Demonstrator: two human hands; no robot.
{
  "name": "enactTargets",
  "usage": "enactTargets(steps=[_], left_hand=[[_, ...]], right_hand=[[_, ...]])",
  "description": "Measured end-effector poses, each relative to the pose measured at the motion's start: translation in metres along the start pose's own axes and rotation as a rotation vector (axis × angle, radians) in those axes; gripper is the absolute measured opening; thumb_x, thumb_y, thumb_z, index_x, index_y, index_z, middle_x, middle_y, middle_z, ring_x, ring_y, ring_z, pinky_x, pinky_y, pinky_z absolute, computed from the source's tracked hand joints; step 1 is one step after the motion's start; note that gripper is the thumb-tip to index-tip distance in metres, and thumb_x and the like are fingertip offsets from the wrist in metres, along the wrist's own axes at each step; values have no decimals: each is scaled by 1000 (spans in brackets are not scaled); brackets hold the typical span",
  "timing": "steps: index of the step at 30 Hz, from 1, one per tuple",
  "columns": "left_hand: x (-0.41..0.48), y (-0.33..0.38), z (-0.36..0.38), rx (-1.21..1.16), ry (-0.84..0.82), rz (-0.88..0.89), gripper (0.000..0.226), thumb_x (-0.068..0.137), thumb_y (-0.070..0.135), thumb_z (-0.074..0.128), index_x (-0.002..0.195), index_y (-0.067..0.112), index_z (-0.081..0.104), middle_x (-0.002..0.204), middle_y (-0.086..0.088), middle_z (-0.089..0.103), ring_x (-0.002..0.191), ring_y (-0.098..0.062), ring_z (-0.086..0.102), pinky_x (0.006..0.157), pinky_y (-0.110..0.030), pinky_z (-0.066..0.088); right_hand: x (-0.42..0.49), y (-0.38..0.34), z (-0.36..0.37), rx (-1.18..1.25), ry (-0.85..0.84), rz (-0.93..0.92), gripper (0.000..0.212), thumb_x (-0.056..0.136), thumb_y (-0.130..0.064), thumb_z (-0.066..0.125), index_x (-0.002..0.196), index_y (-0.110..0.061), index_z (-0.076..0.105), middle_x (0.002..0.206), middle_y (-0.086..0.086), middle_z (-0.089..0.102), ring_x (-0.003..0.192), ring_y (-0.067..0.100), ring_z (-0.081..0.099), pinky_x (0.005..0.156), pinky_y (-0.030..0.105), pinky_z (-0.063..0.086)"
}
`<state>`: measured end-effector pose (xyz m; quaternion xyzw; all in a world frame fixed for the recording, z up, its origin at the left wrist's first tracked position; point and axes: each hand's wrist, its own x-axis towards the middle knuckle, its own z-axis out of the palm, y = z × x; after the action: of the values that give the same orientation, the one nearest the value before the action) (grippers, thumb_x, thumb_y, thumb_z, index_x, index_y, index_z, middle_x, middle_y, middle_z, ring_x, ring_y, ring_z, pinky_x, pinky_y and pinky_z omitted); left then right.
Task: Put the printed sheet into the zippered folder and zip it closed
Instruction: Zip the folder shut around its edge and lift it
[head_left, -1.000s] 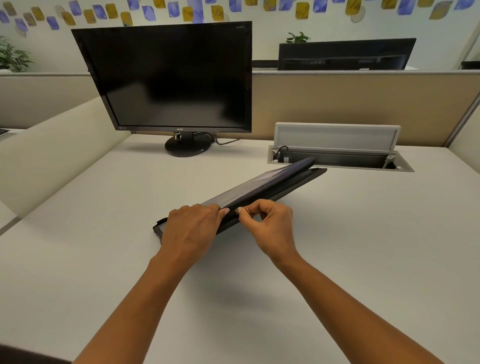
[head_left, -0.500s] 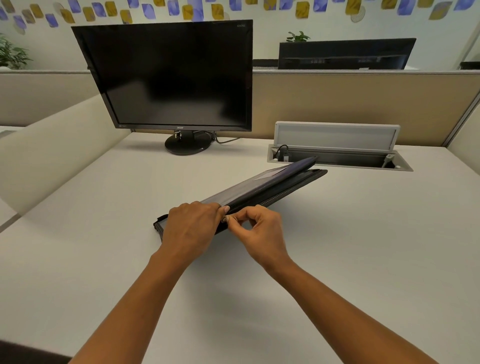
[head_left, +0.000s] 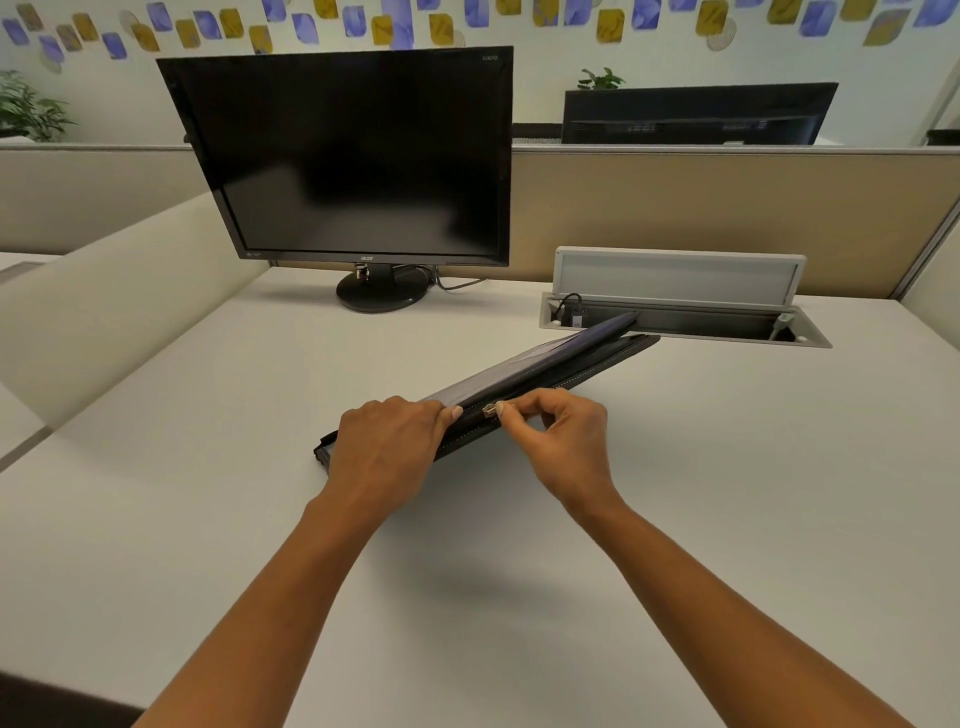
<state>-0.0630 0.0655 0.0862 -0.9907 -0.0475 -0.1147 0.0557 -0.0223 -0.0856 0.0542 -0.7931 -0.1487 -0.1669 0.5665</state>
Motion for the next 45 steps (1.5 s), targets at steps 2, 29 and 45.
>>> enactTargets(steps=[2, 29, 45], left_hand=[[0, -3, 1, -6, 3, 0, 50, 98, 46, 18, 108, 21, 60, 92, -8, 66, 71, -24, 45, 64, -29, 31], [16, 10, 14, -83, 6, 82, 47, 96, 51, 25, 105, 20, 59, 90, -3, 67, 82, -24, 61, 64, -29, 34], [18, 10, 14, -47, 10, 41, 51, 96, 52, 18, 110, 23, 59, 92, -4, 68, 85, -26, 61, 66, -30, 34]], right_hand=[[8, 3, -9, 12, 60, 38, 6, 77, -16, 71, 74, -12, 74, 57, -11, 60, 50, -5, 51, 50, 7, 35], [14, 8, -21, -6, 153, 124, 12, 81, -18, 67, 80, -7, 71, 64, -5, 59, 56, 6, 52, 64, 10, 42], [28, 29, -58, -61, 305, 200, 18, 84, -20, 64, 88, -4, 70, 75, 4, 63, 57, 5, 48, 59, 17, 40]])
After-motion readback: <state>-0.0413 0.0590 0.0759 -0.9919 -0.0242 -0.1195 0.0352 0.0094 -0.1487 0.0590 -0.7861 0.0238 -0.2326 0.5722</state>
